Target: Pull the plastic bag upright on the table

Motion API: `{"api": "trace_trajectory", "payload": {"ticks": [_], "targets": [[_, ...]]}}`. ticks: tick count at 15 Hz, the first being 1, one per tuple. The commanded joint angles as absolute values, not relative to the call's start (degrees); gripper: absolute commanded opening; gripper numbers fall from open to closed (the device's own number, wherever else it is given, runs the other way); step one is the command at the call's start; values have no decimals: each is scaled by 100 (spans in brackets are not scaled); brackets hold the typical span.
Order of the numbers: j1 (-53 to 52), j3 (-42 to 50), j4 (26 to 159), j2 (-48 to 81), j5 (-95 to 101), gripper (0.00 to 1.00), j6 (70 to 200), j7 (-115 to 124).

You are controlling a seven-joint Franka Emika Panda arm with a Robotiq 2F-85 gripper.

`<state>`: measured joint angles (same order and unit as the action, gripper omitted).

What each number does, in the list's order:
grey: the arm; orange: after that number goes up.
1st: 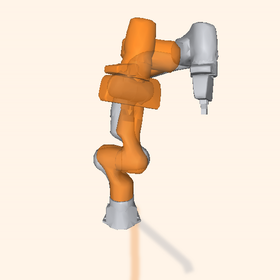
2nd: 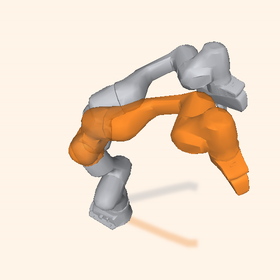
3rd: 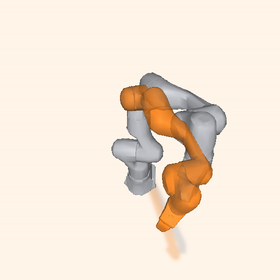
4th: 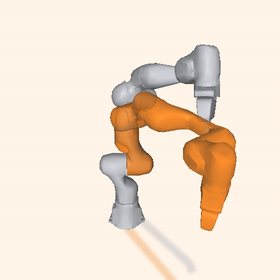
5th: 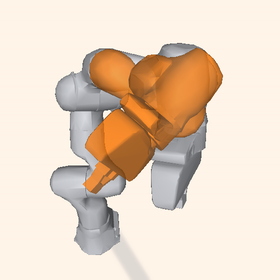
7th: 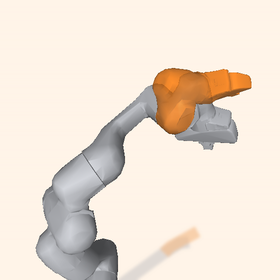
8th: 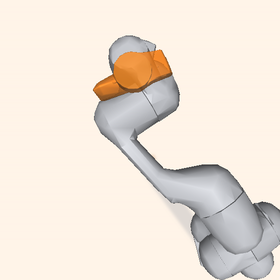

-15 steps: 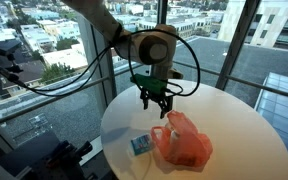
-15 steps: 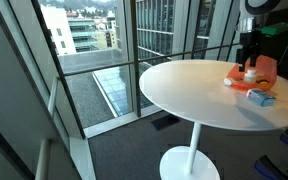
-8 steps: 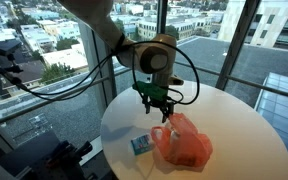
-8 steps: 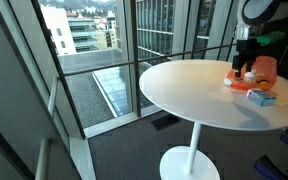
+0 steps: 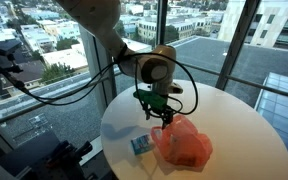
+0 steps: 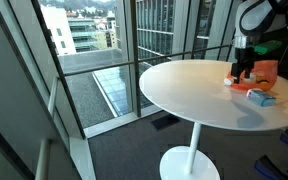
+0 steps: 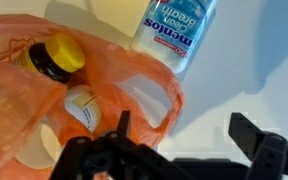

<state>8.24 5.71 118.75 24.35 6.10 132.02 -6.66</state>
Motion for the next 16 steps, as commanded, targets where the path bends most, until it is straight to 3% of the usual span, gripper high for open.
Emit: {"api": "trace_trajectory", "payload": {"ticks": [1,7,8,9,16], "targets": [[841,562,11908,2554,574,100,13315,-730],[813,578,11869,2722,593,100,13181,-650],[810,579,11858,2744,598,75,13160,-646],[808,580,11853,2760,602,72,13154,-644],[813,564,11906,2616,581,16,13164,-680]]}}
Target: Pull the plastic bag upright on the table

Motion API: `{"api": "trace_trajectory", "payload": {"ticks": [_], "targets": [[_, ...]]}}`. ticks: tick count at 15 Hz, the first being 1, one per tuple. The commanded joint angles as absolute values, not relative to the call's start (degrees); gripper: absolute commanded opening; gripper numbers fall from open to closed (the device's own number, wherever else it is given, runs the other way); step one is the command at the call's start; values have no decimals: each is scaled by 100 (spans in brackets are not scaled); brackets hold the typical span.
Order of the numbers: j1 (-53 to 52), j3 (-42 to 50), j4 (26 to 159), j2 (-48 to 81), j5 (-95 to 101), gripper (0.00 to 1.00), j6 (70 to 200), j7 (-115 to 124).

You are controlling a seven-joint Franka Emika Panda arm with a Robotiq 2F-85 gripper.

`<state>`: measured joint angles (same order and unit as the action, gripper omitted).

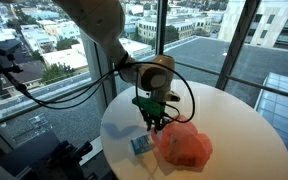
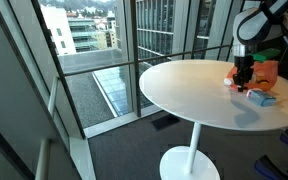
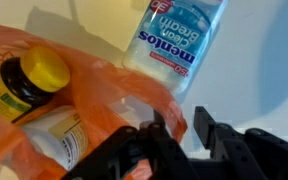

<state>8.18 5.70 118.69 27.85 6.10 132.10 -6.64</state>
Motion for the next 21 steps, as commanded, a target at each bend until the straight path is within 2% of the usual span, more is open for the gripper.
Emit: {"api": "trace_trajectory", "payload": {"ticks": [1,2,3,21], "targets": [[813,563,11908,2594,579,8,13165,-683],[814,562,11925,2533,573,2,13161,-685],[816,561,11941,2471,569,0,13164,-693],[829,601,12068,1150,512,1,13203,-702]]}}
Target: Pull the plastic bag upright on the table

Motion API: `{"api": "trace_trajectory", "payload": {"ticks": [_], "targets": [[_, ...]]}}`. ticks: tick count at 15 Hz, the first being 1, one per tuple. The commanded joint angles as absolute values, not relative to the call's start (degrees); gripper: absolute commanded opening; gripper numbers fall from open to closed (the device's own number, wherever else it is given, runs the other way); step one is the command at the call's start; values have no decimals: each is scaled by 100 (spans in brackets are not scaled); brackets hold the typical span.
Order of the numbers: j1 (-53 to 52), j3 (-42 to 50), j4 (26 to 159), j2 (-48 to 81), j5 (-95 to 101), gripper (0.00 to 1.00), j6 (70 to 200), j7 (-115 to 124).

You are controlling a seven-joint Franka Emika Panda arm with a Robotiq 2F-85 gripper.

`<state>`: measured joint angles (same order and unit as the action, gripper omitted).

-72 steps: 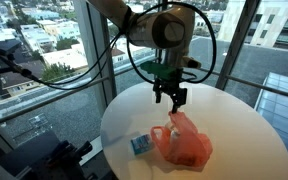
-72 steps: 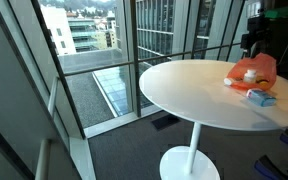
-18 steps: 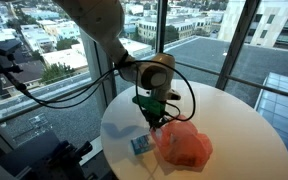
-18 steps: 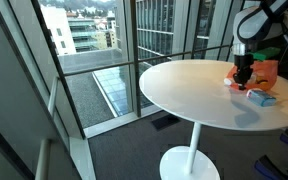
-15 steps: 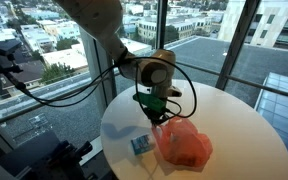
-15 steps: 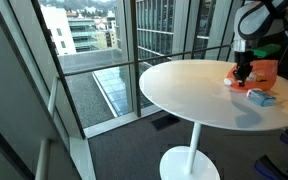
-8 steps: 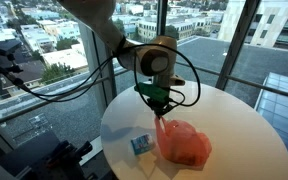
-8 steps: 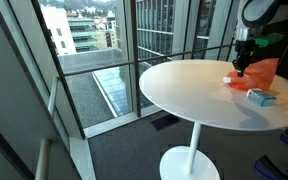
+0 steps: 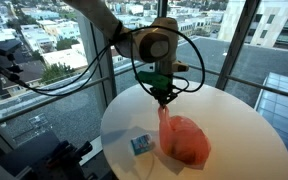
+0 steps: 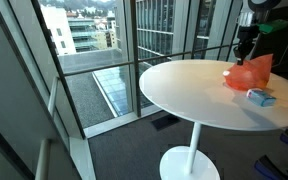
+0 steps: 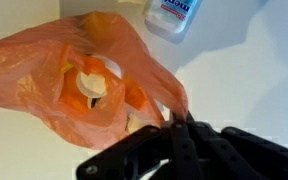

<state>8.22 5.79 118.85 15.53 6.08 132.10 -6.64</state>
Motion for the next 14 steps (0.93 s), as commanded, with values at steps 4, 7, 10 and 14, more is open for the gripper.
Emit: {"api": "trace_trajectory", "payload": {"ticks": [4,7,10,14], "targets": [[819,623,12092,847,516,1,13209,-674],[818,648,12076,780,531,2,13150,-651],[822,667,12055,815,517,30,13039,-648],[818,707,12001,900,579,62,12767,-540]]}}
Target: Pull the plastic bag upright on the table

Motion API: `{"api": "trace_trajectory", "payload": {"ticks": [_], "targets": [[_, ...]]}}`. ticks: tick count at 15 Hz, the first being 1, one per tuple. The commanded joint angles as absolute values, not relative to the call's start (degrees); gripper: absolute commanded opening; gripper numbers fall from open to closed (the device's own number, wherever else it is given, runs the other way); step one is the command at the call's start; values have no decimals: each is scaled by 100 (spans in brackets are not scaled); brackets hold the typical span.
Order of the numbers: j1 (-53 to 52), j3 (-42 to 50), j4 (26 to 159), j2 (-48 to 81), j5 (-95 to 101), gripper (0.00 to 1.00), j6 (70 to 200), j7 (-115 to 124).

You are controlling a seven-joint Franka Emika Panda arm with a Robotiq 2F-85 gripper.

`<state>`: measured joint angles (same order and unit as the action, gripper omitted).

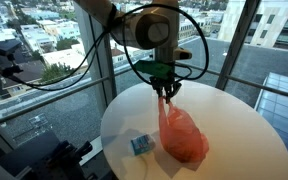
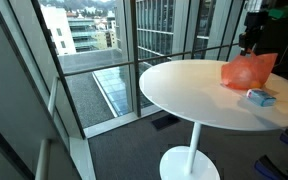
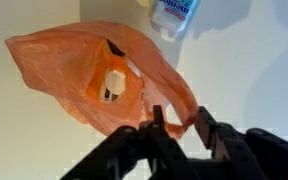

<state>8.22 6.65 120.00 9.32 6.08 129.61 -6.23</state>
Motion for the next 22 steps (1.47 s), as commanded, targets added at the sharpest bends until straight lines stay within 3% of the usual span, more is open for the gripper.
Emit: {"api": "trace_trajectory", "payload": {"ticks": [1,5,15,22], "targets": [[815,704,12013,871,564,69,12708,-544],[769,687,12088,698,614,99,12405,-501],[520,570,12521,-164,665,100,11442,165],[494,483,12995,-720,662,100,11436,236]]}}
